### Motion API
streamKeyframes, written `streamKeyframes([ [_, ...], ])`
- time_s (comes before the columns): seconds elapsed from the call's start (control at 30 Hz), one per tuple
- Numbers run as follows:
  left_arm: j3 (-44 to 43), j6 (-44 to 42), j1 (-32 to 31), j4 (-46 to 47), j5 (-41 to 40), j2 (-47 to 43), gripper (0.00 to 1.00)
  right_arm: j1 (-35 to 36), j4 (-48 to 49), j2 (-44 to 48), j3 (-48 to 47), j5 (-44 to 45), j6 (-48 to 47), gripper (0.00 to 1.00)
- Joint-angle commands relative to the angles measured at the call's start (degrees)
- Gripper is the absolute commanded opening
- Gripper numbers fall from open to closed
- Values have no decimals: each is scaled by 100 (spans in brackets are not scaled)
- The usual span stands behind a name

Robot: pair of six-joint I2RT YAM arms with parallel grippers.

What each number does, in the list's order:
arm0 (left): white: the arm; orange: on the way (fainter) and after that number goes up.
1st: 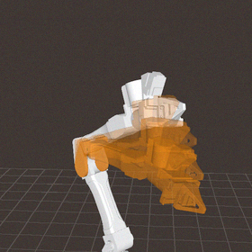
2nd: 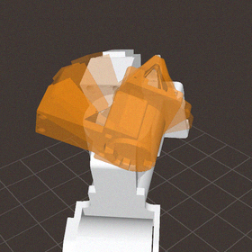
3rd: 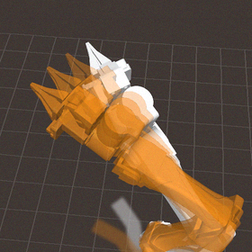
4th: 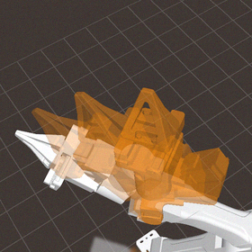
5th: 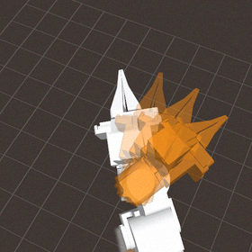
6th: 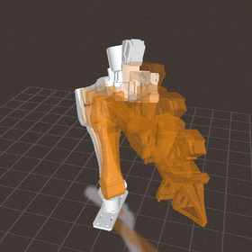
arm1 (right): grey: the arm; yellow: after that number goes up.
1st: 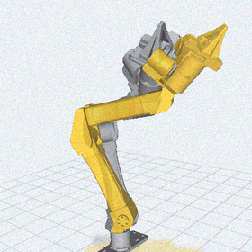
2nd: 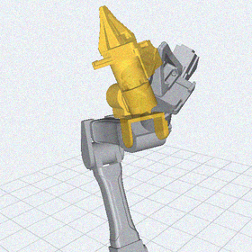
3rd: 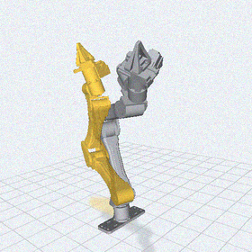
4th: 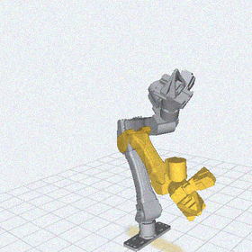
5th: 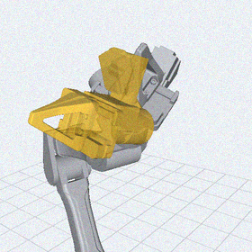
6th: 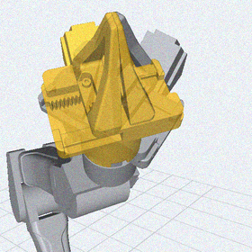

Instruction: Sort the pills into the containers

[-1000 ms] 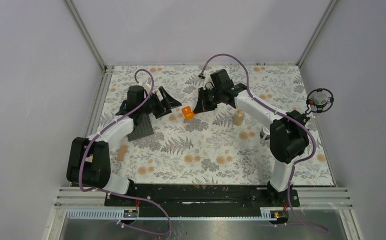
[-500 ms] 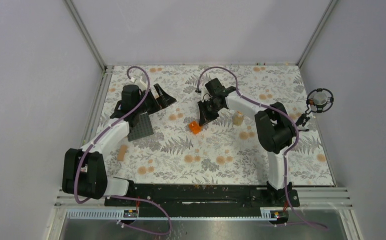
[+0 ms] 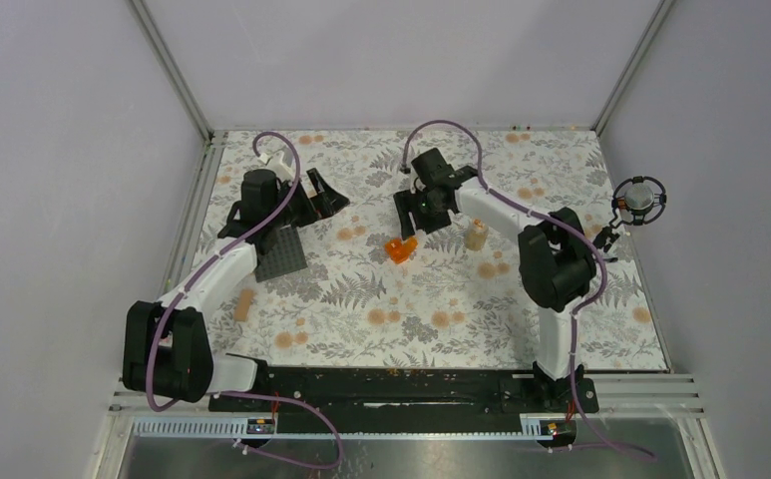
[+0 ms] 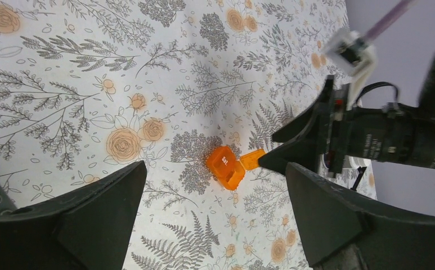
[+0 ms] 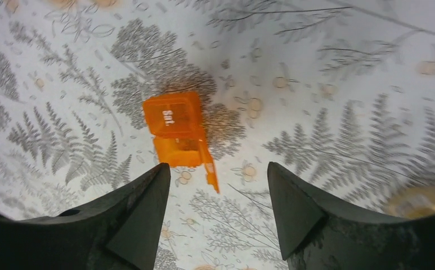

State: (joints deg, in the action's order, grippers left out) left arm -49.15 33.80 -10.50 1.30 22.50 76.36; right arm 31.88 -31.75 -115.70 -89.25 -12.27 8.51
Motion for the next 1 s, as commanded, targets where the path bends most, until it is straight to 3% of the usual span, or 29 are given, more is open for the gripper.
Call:
streamKeyframes([
  [0.0,-109,-236,22,183,-193,-278,96,-31,-112,952,-111,1713,371,73],
  [0.17,-23,-274,22,332,-220,-379,96,-90,-58,1776,493,3978,972,79],
  [0.23,0,-277,22,362,-220,-388,96,-193,-221,1945,653,4751,1309,88],
  [0.3,9,-287,22,378,-227,-378,95,-372,-518,1971,738,4977,1647,98],
  [0.6,83,-218,24,434,-172,-351,96,-841,-642,1745,1064,3675,1971,96],
  [0.97,195,-189,24,452,-51,-448,96,-1006,-624,1301,896,2996,2141,63],
])
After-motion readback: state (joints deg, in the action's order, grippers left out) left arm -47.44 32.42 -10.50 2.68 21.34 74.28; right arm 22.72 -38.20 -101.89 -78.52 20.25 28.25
